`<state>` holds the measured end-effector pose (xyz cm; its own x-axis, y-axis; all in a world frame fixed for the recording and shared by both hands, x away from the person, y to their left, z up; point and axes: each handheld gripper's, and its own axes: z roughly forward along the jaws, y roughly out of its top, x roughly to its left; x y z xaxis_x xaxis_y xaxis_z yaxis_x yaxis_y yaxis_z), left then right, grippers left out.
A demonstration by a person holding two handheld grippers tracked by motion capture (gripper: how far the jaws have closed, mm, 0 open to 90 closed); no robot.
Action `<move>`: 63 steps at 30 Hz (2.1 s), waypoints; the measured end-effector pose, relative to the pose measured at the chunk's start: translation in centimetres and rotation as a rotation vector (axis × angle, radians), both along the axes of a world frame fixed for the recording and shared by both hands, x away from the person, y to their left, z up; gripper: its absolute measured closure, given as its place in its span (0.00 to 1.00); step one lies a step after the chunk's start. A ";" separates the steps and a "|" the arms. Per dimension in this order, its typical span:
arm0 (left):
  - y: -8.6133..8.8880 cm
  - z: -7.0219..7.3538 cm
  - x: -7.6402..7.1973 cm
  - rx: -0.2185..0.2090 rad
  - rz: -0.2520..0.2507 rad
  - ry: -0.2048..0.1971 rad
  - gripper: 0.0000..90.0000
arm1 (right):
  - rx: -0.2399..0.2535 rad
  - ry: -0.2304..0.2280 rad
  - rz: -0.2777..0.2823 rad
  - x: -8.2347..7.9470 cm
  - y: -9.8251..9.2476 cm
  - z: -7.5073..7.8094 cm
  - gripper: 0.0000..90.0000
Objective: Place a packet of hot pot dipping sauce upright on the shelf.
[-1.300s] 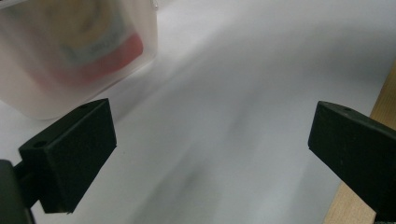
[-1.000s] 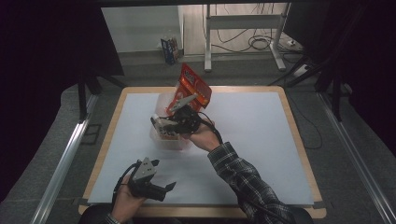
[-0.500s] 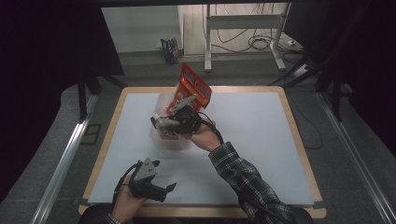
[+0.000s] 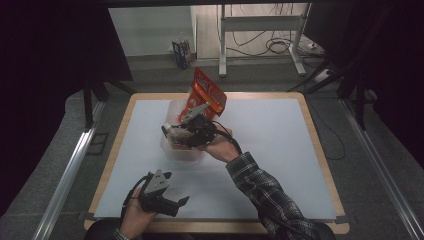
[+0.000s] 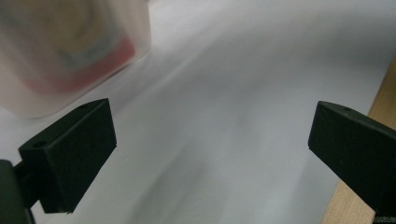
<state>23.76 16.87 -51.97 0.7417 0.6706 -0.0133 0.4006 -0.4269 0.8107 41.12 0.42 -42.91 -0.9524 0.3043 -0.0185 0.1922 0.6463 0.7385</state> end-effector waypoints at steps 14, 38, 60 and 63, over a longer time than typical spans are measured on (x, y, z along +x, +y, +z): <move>-0.1 -0.1 0.0 -0.005 -0.001 0.003 0.01 | -0.009 0.015 0.011 -0.2 -0.1 0.3 0.31; -0.1 0.0 0.0 -0.009 -0.011 -0.001 0.00 | -0.005 0.052 0.048 -0.5 -0.2 0.7 0.05; -0.2 0.0 -0.1 -0.011 -0.020 -0.004 0.00 | 0.003 0.016 0.023 -1.3 -1.9 0.9 0.03; -0.2 0.0 -0.1 -0.011 -0.020 -0.004 0.00 | 0.005 0.017 0.018 -1.4 -2.2 0.9 0.03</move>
<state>23.66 16.67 -51.98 0.7552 0.6552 -0.0174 0.3886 -0.4262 0.8169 39.76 -1.75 -42.05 -0.9578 0.2873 -0.0006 0.1934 0.6462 0.7382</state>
